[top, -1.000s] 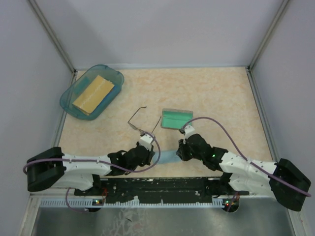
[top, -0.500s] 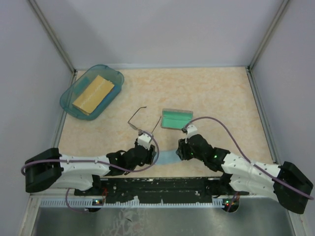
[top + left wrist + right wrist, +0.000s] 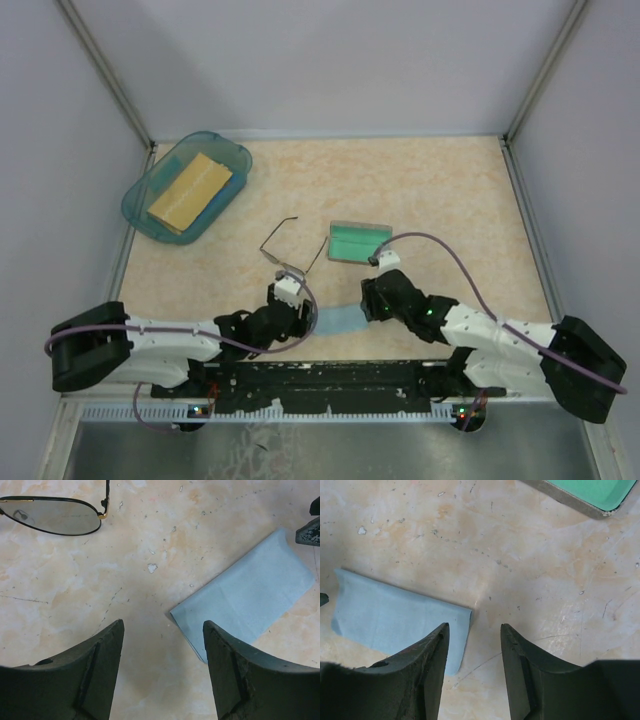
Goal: Organize the sunglasses
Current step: Fold the glasses cleaning cloth at the center of the board, then pick up the glasses cleaning cloth from the center of the board.
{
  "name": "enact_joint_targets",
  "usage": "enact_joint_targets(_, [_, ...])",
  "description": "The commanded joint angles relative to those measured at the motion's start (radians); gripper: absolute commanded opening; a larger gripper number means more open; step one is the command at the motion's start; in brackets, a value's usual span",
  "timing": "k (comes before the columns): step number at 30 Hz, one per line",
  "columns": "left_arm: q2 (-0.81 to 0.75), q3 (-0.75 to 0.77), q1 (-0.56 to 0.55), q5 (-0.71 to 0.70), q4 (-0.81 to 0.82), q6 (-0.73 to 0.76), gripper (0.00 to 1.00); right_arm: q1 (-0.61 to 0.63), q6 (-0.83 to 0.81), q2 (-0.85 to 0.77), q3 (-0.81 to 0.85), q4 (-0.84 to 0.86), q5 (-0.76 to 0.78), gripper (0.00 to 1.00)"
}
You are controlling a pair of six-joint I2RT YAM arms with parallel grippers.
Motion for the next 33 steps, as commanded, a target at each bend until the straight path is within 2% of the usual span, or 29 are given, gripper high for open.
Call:
enact_joint_targets(1, [-0.001,-0.033,0.015,0.039,0.095,-0.010,0.71,-0.010,-0.017,0.034,0.053,0.073,0.008,0.46])
enact_joint_targets(12, [0.069,-0.042,0.059,0.133,0.190,-0.016,0.68,-0.033,-0.013,0.096,0.054,0.155,-0.040,0.45])
enact_joint_targets(33, [0.108,-0.053,0.082,0.172,0.222,-0.053,0.60,-0.046,-0.009,0.173,0.032,0.237,-0.095,0.41])
